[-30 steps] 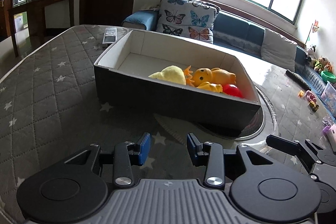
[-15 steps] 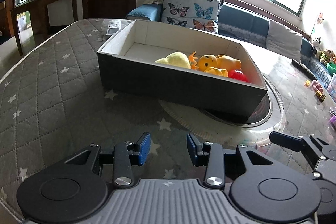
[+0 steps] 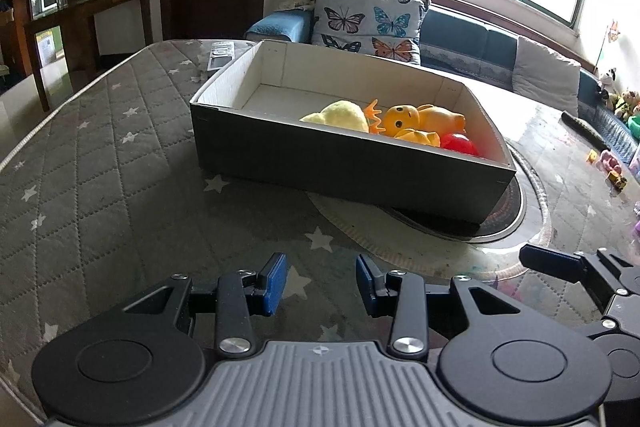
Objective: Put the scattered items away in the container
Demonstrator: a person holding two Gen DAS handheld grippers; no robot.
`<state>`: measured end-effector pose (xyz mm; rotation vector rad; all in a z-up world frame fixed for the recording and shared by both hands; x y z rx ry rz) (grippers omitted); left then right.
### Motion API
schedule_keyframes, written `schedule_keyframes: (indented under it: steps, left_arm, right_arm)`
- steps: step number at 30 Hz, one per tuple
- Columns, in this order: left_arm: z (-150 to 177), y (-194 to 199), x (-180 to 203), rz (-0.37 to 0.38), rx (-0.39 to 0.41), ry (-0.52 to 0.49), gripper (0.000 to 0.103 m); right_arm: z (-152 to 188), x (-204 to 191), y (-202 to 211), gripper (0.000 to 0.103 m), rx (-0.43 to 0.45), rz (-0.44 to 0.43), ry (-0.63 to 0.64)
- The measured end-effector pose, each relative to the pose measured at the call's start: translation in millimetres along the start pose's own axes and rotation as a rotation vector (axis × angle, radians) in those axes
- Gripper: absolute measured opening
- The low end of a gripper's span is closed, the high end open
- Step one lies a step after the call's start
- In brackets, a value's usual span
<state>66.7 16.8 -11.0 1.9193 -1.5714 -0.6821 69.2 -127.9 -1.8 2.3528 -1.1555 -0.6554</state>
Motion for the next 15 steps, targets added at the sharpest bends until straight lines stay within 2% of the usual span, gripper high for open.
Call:
schedule_keyframes:
  steps: [15]
  left_arm:
    - [-6.1, -5.5, -0.5, -0.024, 0.009, -0.01, 0.041]
  right_arm:
    - [-6.1, 4.3, -8.9, 0.103, -0.028, 0.013, -0.009]
Point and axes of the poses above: each gripper's, at about its wrist camera, not at the fingertips, and y roughly against the way its jaws point, x to its right, z to its underside, the point moved 2 cm from there along -y, roughly the way its jaws point, and after that the axes turned 10 degrees about -z, right-handed, at the moved point
